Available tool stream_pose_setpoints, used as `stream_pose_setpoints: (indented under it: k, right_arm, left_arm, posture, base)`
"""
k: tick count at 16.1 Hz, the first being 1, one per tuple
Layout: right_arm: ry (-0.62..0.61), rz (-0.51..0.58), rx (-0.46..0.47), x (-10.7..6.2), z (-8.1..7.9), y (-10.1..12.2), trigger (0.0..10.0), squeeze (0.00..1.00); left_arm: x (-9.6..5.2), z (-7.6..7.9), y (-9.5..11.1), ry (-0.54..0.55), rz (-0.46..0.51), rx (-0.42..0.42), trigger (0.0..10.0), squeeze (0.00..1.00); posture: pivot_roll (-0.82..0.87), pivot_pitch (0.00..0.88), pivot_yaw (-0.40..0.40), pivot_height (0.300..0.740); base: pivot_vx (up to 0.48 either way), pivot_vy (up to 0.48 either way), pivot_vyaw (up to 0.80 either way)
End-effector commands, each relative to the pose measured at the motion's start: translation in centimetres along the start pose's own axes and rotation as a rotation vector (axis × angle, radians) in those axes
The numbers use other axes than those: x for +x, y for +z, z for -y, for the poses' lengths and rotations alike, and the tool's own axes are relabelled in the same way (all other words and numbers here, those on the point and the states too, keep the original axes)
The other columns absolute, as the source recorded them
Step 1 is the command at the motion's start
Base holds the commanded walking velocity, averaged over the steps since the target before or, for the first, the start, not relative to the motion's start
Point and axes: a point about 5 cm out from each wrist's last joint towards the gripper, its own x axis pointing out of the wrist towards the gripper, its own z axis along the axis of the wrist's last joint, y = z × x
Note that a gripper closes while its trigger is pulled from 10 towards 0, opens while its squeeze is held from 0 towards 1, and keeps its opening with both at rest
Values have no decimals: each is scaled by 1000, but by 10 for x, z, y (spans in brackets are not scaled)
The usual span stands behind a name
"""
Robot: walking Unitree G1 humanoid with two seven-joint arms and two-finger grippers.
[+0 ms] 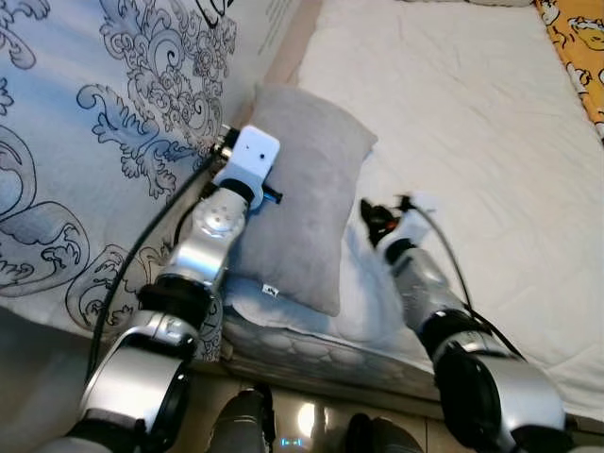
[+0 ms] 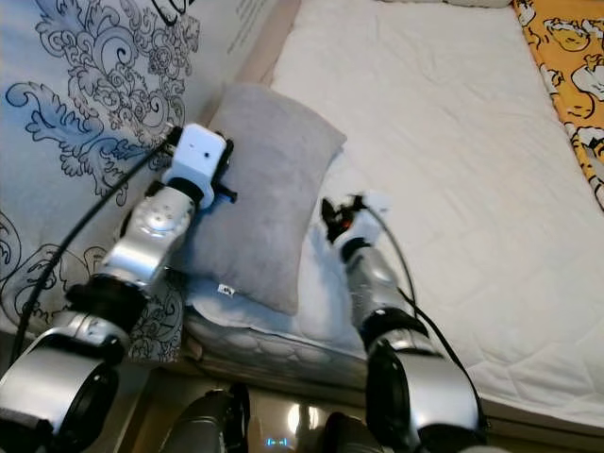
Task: Clean up the room
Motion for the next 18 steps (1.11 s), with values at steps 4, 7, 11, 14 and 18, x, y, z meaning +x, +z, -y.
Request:
stream_pose_setpoints:
  k: [4, 7, 11, 14, 18]
  right_arm:
    - [16, 199, -33, -20, 1, 26, 10000, 1000]
    - [-31, 216, -60, -41, -3, 37, 10000, 0]
    - [-7, 206, -141, -78, -22, 49, 10000, 0]
    - [-6, 158, -194, -87, -31, 48, 10000, 0]
    - [-38, 75, -275, -96, -33, 44, 10000, 0]
  left_arm:
    - [-15, -6, 30, -25, 117, -157, 10000, 1000]
    - [-36, 0, 29, -34, 103, -304, 10000, 365]
    - [-74, 16, 22, -40, 57, -352, 10000, 0]
    - [-85, 20, 14, -9, -6, -351, 10000, 0]
    - [-102, 16, -5, 48, -103, -348, 10000, 0]
  posture:
    - [34, 23, 34, 740]
    - [-5, 0, 40, 740]
    - [-41, 0, 51, 740]
    - [-37, 0, 39, 740]
    - [-28, 0, 16, 740]
  base:
    - [0, 0, 0]
    - [0, 0, 0]
    - [0, 0, 0]
    - [0, -471, 0]
    - [0, -480, 0]
